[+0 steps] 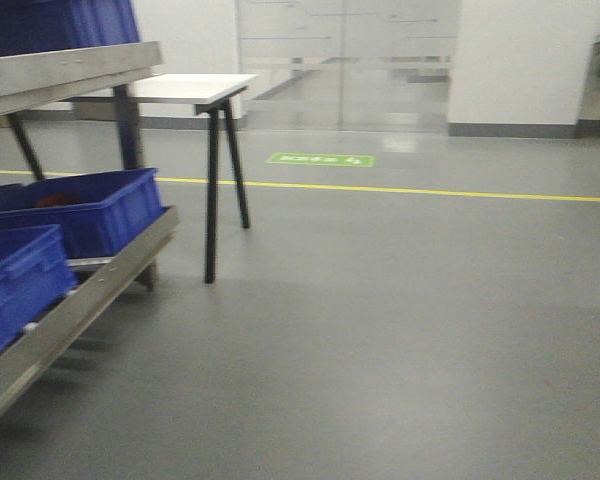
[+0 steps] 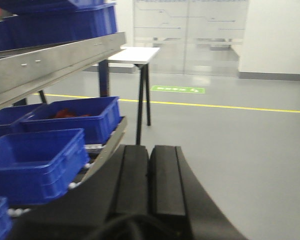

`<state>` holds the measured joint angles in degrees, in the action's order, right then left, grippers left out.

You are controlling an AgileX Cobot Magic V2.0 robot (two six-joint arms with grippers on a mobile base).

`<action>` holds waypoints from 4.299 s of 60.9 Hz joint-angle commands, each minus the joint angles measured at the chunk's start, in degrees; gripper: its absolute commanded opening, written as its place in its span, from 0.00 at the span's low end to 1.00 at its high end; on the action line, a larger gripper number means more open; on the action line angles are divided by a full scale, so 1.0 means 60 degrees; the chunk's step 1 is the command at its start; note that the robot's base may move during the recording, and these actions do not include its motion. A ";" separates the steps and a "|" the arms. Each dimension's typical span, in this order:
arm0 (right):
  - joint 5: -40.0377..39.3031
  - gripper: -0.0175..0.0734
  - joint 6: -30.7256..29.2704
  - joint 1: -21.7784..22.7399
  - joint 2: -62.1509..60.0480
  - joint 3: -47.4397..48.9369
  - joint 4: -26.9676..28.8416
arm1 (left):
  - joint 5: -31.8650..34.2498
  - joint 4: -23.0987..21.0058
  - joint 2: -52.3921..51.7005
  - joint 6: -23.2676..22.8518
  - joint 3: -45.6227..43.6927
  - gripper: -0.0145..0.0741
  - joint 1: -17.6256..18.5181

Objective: Grab orange capacitor from left shelf to right conveyor
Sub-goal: 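Hold the capacitor in the right gripper while driving to the conveyor, then lower the held capacitor upright onto the silver tray with the right gripper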

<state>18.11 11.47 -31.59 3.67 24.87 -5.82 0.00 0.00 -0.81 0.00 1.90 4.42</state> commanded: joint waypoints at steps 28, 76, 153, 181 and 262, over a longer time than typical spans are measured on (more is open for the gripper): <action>-0.0887 0.25 -0.0086 -0.0011 0.0217 0.0266 -0.0132 | 0.0847 -0.0052 0.0097 0.0000 -0.0074 0.05 0.0021; -0.0888 0.25 -0.0086 -0.0011 0.0217 0.0266 -0.0132 | 0.0847 -0.0052 0.0097 0.0000 -0.0074 0.05 0.0021; -0.0888 0.25 -0.0086 -0.0011 0.0217 0.0266 -0.0132 | 0.0847 -0.0052 0.0097 0.0000 -0.0074 0.05 0.0021; -0.0888 0.25 -0.0086 -0.0011 0.0217 0.0266 -0.0132 | 0.0847 -0.0052 0.0097 0.0000 -0.0074 0.05 0.0021; -0.2265 0.25 -0.0076 -0.0011 0.0436 0.0266 -0.0130 | 0.0847 -0.0052 0.0097 0.0000 -0.0074 0.05 0.0021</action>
<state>14.39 11.47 -31.59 3.93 24.87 -5.82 0.00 0.00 -0.81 0.00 1.90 4.42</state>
